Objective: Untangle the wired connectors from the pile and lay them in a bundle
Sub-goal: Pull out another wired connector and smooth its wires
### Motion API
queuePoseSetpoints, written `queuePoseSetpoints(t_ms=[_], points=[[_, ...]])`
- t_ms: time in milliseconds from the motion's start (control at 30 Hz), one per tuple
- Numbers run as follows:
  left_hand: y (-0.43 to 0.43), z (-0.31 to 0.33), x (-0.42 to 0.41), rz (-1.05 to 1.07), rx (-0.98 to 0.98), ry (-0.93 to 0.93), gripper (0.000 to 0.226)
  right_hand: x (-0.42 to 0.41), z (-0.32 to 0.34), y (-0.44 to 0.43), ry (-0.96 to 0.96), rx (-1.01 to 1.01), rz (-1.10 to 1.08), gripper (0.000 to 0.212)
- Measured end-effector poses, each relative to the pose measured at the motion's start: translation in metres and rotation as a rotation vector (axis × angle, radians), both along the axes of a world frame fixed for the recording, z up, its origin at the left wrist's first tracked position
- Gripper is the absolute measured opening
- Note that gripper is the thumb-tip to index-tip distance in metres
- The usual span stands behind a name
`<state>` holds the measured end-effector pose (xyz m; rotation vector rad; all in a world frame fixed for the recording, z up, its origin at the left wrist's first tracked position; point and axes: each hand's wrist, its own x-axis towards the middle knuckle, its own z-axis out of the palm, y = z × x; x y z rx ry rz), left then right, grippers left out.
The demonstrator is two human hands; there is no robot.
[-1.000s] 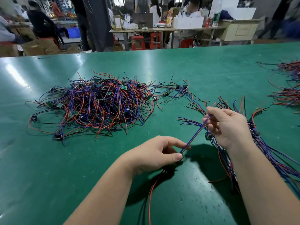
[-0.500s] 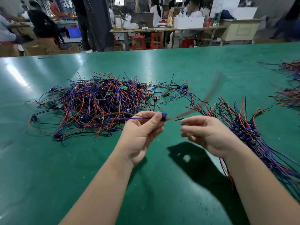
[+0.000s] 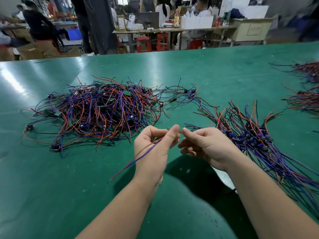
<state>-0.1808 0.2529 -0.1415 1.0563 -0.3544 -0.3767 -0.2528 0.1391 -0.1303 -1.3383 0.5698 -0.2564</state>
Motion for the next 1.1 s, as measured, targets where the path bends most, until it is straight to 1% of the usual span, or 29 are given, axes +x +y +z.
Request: queuePoseSetpoints(t_ms=[67, 100, 200, 267, 367, 467, 500, 567, 600, 667, 767, 867, 967, 1100], points=[[-0.001, 0.005, 0.000, -0.043, -0.083, 0.174, 0.029, 0.002, 0.000, 0.001, -0.057, 0.031, -0.004, 0.037], [-0.001, 0.007, 0.000, -0.065, -0.096, 0.224, 0.029, 0.003, 0.001, 0.002, -0.084, 0.042, -0.018, 0.034], [0.001, 0.009, -0.004, -0.137, -0.079, 0.267, 0.030, 0.002, 0.003, 0.000, -0.158, 0.104, -0.069, 0.019], [0.000, 0.009, -0.008, -0.184, -0.057, 0.238, 0.029, 0.001, 0.005, -0.003, -0.203, 0.179, -0.099, 0.015], [0.003, 0.010, -0.013, -0.303, -0.004, 0.111, 0.017, 0.001, 0.009, -0.009, -0.270, 0.315, -0.164, 0.013], [0.007, 0.010, -0.014, -0.449, 0.118, -0.047, 0.032, 0.000, 0.013, -0.016, -0.285, 0.366, -0.270, 0.020], [0.008, 0.011, -0.012, -0.475, 0.159, -0.055, 0.036, -0.001, 0.014, -0.018, -0.282, 0.356, -0.291, 0.016], [0.008, 0.011, -0.007, -0.459, 0.217, 0.017, 0.039, -0.005, 0.016, -0.020, -0.267, 0.301, -0.271, 0.009], [0.008, 0.013, -0.006, -0.445, 0.219, 0.074, 0.033, -0.006, 0.016, -0.019, -0.254, 0.256, -0.238, 0.009], [0.007, 0.013, -0.005, -0.445, 0.203, 0.133, 0.008, -0.007, 0.014, -0.015, -0.207, 0.160, -0.162, 0.012], [0.006, 0.007, -0.005, -0.419, 0.275, 0.093, 0.013, -0.004, 0.008, -0.007, -0.123, 0.057, -0.106, 0.007], [0.004, 0.004, -0.004, -0.425, 0.352, 0.104, 0.006, -0.001, 0.006, -0.007, -0.102, 0.019, -0.174, 0.007], [0.006, 0.001, -0.003, -0.561, 0.428, 0.109, 0.005, -0.003, 0.009, -0.017, -0.144, 0.047, -0.316, 0.011], [0.010, -0.001, -0.007, -0.800, 0.571, 0.026, 0.007, -0.010, 0.012, -0.032, -0.202, 0.052, -0.448, 0.013]])
